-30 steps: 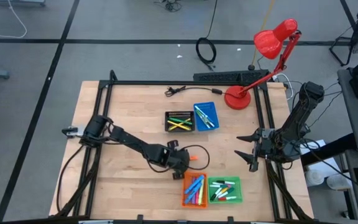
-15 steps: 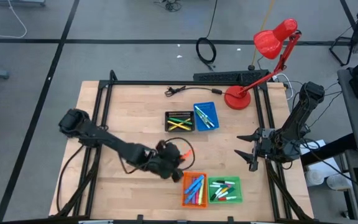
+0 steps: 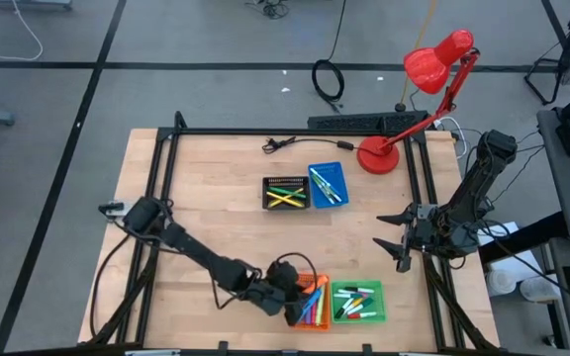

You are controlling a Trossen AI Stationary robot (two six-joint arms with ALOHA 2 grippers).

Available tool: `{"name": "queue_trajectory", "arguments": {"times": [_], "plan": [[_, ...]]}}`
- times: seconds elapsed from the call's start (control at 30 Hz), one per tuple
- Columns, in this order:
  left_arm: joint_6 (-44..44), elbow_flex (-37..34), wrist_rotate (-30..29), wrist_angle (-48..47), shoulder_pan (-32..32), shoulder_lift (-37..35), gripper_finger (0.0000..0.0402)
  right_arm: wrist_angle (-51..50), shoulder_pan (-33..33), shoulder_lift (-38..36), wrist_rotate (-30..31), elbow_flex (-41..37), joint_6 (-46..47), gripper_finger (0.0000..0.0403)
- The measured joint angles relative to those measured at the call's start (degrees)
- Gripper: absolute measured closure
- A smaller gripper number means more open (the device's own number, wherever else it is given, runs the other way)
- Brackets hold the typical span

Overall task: Pick & Place Markers
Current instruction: Put the orange highlighter pen into the orange bin, then return to Home Position

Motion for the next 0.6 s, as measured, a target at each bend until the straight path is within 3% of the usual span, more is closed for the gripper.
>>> {"name": "queue_trajectory", "arguments": {"times": [0.13,0.37,0.6], "plan": [[-0.6,0.0,3.1,-0.4,0.4,0.6,0.0321,0.0,0.0,0.0,0.0,0.0,-0.2,0.0124],[1.6,0.0,13.9,0.0,1.3,-2.3,0.0192,0.0,0.0,0.0,-0.2,0.0,-0.2,0.0124],[15.7,0.1,23.9,-2.6,1.8,-10.0,0.0123,0.5,0.0,0.0,-0.2,0.0,-0.2,0.0124]]}}
